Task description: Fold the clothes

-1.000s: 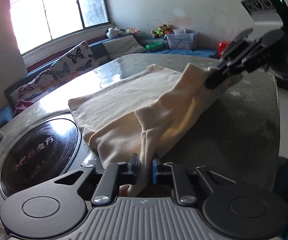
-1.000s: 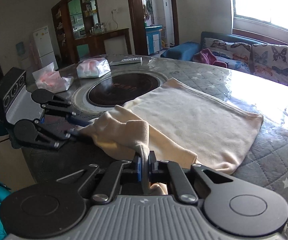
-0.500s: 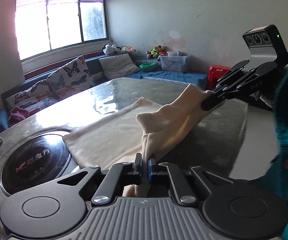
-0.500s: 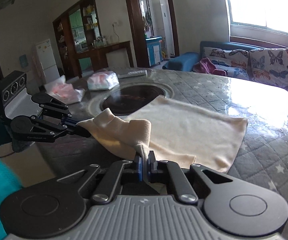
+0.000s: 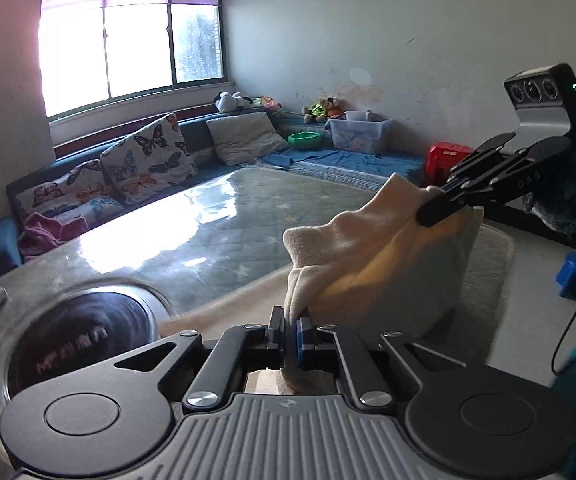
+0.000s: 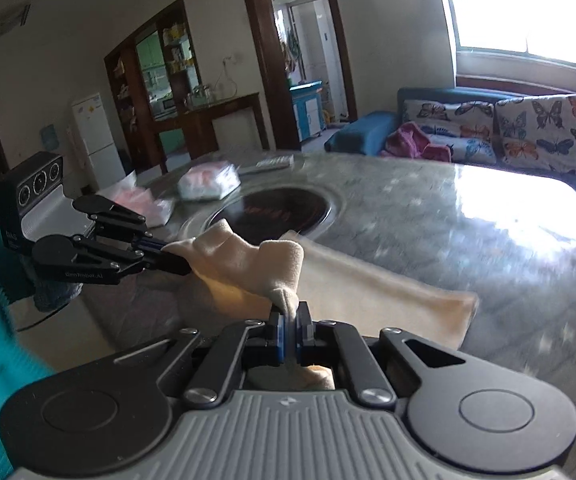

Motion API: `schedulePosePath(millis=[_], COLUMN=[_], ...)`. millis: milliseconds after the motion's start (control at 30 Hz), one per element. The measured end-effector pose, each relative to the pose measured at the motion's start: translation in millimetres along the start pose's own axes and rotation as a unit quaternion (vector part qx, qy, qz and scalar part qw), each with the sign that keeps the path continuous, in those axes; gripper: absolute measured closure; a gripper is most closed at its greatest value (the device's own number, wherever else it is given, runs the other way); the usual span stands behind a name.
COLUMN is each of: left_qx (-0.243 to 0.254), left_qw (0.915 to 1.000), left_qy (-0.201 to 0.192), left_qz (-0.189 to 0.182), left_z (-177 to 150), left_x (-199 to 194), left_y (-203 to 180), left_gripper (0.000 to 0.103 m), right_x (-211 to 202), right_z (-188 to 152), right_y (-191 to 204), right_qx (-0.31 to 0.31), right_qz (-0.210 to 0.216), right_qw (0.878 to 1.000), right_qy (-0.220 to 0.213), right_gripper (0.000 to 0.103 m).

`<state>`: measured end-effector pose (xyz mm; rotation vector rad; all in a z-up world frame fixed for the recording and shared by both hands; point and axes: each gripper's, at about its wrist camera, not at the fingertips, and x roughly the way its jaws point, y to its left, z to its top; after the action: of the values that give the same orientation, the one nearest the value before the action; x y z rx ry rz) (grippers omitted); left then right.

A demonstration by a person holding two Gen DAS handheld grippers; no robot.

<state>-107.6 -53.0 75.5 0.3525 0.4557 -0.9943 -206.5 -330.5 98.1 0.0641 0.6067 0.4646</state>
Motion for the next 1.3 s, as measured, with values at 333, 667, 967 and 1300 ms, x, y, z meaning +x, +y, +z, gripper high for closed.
schedulePosePath(millis=[333, 667, 967, 1300], left_qx=[-0.058, -0.105, -0.133, -0.126], left_qw=[0.9938, 0.9847, 0.9843, 0.99], left_qy=[0.073, 0.058, 0.019, 0.042], left_qz=[0.062, 0.126, 0.114, 0.048], left_z=[0.6, 1.6, 16.1, -6.8], left_x=[132.5, 133.5, 108.9, 109.1], left_y=[53.3, 67.6, 42.9, -1.5], left_gripper=[0.096, 0.067, 0.074, 0.073], right_x=[112.6, 128.1, 127.4, 177.7], right_z=[27.7, -6.7, 4.5, 11.2], right_y=[-75.2, -96.3, -72.4, -72.9], right_qx=[0.05, 0.117, 0.067, 0.071], right_qz=[-0.055, -0.124, -0.104, -0.101], right_qw=[0.997, 0.985, 0.992, 0.991], right_qy=[0.031, 0.006, 0.007, 0.048], right_gripper=[0.098, 0.081, 0.081, 0.081])
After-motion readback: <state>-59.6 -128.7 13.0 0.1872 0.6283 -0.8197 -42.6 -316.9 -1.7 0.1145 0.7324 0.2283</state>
